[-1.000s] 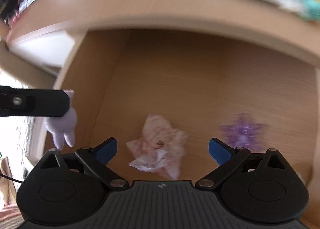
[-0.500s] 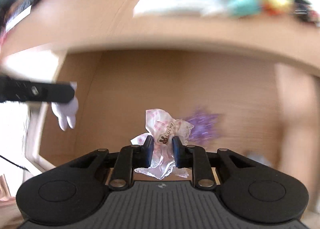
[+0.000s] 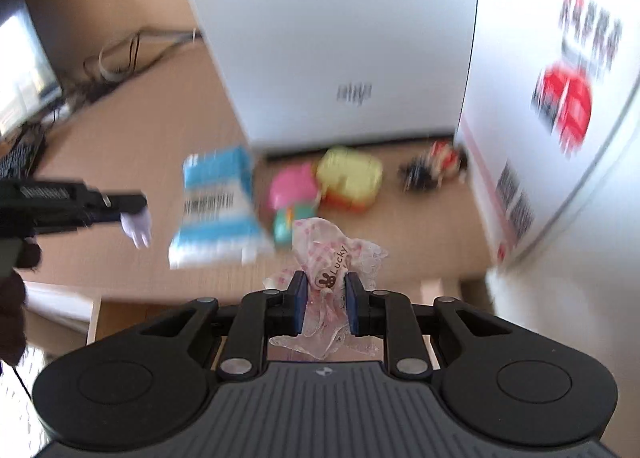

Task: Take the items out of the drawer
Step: 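Set the plush on the desk with the left tool while the right tool sets the cloth down, then reach the left tool into the drawer and grasp the yellow bunny figure, then lift the bunny with the left tool while the right tool grasps the purple snowflake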

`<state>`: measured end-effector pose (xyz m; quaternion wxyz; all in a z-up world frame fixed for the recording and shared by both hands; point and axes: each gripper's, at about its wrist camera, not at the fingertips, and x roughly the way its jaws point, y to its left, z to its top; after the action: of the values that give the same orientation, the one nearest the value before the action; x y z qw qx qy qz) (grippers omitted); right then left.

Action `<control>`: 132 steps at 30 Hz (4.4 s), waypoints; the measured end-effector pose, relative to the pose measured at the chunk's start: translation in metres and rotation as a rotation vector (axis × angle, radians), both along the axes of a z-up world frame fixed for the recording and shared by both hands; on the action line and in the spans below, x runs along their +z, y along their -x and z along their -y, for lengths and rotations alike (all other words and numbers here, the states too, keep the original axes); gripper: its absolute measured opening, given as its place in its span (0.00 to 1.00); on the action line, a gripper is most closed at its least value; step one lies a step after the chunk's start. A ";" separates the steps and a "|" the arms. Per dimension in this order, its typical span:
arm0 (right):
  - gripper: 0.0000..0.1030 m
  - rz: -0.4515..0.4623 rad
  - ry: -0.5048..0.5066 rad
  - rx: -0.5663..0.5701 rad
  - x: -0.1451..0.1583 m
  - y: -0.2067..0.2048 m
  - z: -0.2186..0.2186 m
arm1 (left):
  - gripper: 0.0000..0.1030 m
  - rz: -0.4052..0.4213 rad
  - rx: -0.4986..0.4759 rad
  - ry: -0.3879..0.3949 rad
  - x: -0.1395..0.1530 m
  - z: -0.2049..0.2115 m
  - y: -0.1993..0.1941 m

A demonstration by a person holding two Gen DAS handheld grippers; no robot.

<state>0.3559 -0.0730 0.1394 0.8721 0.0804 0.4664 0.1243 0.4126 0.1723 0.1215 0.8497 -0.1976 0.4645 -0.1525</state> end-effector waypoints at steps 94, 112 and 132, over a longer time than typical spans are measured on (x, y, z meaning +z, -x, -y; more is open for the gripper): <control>0.85 -0.124 0.016 0.041 -0.029 0.070 0.037 | 0.30 -0.454 -0.316 -0.033 -0.135 0.135 0.103; 0.93 -0.401 0.175 0.290 -0.146 0.010 -0.058 | 0.30 -0.237 -0.112 -0.194 -0.063 0.050 0.132; 0.77 -0.373 0.375 0.460 -0.181 0.009 -0.117 | 0.30 -0.154 -0.070 -0.229 -0.043 0.039 0.148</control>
<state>0.3473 0.0435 -0.0414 0.7206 -0.1668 0.6385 0.2128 0.2649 0.1328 0.0783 0.8227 -0.0943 0.5492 -0.1126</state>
